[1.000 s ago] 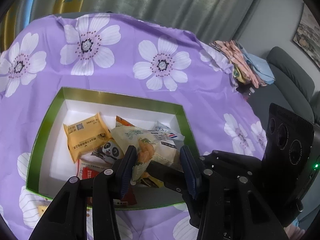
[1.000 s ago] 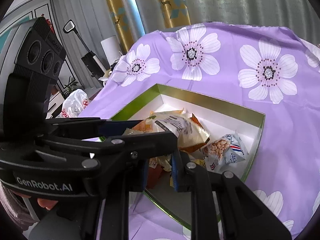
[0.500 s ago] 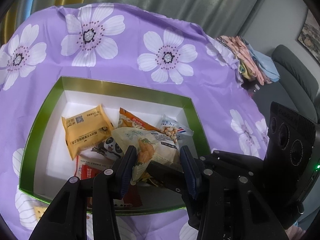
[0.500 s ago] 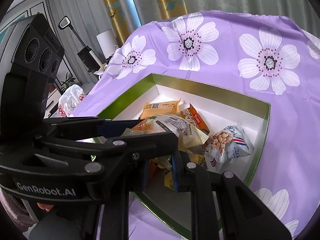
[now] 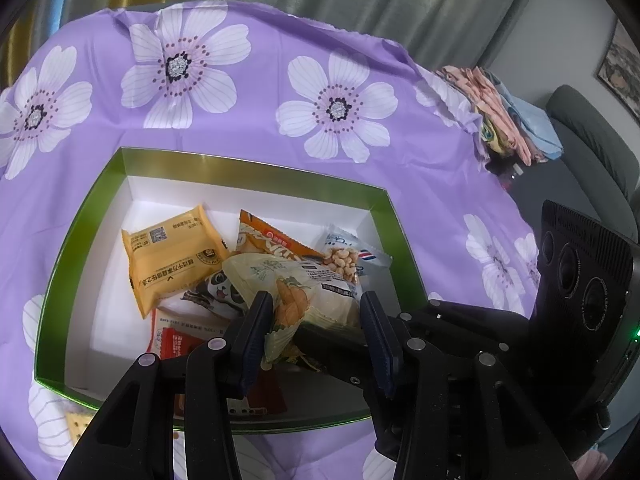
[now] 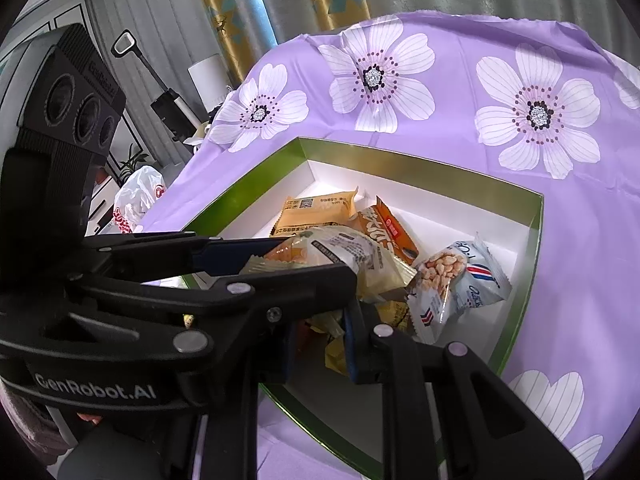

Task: Organize snacks
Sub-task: 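Lower the white green-print bag into the green box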

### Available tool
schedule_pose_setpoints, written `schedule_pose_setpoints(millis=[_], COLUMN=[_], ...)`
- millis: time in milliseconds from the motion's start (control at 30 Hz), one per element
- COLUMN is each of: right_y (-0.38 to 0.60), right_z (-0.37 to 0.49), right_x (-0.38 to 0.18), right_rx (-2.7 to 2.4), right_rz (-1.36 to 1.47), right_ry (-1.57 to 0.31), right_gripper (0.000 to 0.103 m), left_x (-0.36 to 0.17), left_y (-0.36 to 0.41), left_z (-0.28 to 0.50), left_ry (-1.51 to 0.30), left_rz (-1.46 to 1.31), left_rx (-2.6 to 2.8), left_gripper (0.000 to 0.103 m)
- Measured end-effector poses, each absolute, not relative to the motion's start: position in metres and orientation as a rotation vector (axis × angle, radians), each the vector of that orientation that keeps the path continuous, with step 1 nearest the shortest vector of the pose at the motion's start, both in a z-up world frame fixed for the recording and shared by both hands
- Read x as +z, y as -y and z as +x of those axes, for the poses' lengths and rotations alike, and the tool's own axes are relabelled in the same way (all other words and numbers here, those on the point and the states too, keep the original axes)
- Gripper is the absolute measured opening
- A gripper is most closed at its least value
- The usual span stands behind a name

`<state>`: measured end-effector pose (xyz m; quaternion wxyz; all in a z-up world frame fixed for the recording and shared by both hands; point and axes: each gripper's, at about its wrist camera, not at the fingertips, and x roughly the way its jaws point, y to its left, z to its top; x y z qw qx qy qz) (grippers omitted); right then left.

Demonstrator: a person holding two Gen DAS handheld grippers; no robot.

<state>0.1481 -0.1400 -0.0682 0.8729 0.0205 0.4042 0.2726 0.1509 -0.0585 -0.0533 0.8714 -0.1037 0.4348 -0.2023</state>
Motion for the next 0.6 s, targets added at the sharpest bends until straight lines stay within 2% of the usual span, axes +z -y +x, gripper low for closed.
schedule_pose_setpoints(millis=[600], right_y=[0.1409], right_z=[0.1476], right_x=[-0.0694], right_rx=[0.568], right_rz=[0.045], right_ry=[-0.854], right_gripper=[0.022], left_x=[-0.0533], left_y=[0.062], left_z=[0.1513], left_ry=[-0.915], left_rz=[-0.191], left_rx=[-0.413], left_gripper=[0.046])
